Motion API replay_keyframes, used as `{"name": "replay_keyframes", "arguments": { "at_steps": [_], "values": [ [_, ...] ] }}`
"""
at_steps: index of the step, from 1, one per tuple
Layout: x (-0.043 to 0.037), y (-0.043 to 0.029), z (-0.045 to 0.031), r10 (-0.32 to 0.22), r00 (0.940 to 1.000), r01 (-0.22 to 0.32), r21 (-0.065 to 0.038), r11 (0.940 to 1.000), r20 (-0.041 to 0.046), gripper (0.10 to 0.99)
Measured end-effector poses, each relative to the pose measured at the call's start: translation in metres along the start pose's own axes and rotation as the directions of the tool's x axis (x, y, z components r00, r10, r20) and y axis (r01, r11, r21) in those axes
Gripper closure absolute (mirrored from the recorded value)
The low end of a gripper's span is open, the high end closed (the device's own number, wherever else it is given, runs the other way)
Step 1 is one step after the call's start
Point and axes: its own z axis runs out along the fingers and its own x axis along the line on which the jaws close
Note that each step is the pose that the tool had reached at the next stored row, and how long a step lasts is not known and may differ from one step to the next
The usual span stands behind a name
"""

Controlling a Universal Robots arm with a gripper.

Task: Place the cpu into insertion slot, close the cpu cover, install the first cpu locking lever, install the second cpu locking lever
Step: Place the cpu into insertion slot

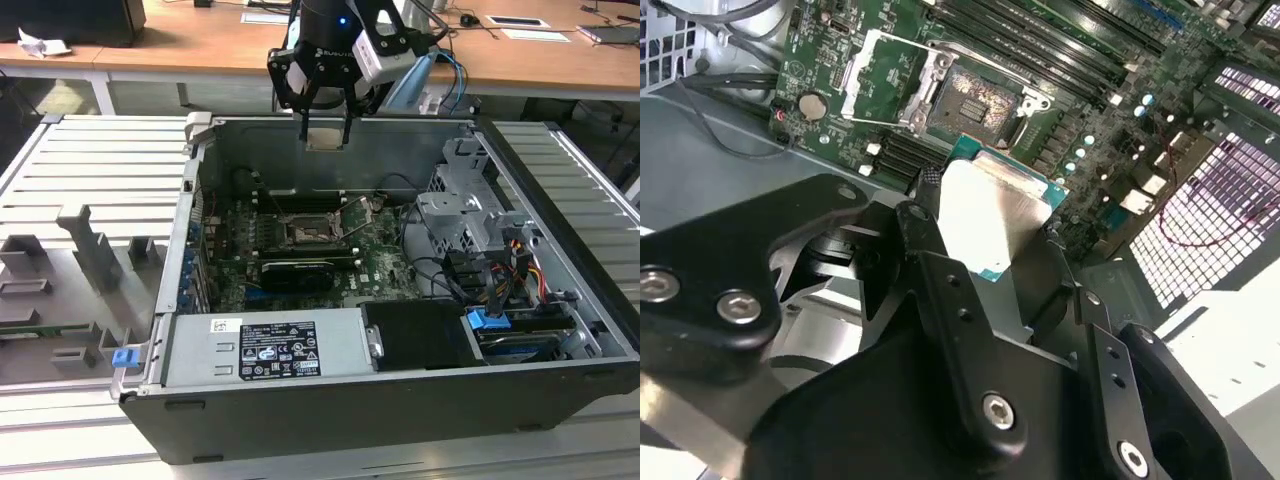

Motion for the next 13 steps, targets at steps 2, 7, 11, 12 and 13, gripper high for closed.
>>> {"name": "replay_keyframes", "arguments": {
  "at_steps": [2, 7, 11, 12, 13],
  "values": [
    [0.0, 0.0, 0.0, 0.041, 0.9992, -0.041, -0.001, 0.9992, 0.0035, 0.557],
    [0.0, -0.0001, 0.0007, 0.092, 0.9957, -0.092, -0.002, 0.9958, 0.0072, 0.557],
    [0.0001, -0.0001, 0.001, 0.105, 0.9945, -0.105, -0.002, 0.9945, 0.0067, 0.557],
    [0.0003, -0.0002, 0.001, 0.11, 0.9939, -0.11, -0.002, 0.9939, 0.0072, 0.557],
    [0.0006, -0.0002, 0.0011, 0.121, 0.9926, -0.121, -0.002, 0.9926, 0.0081, 0.557]
  ]
}}
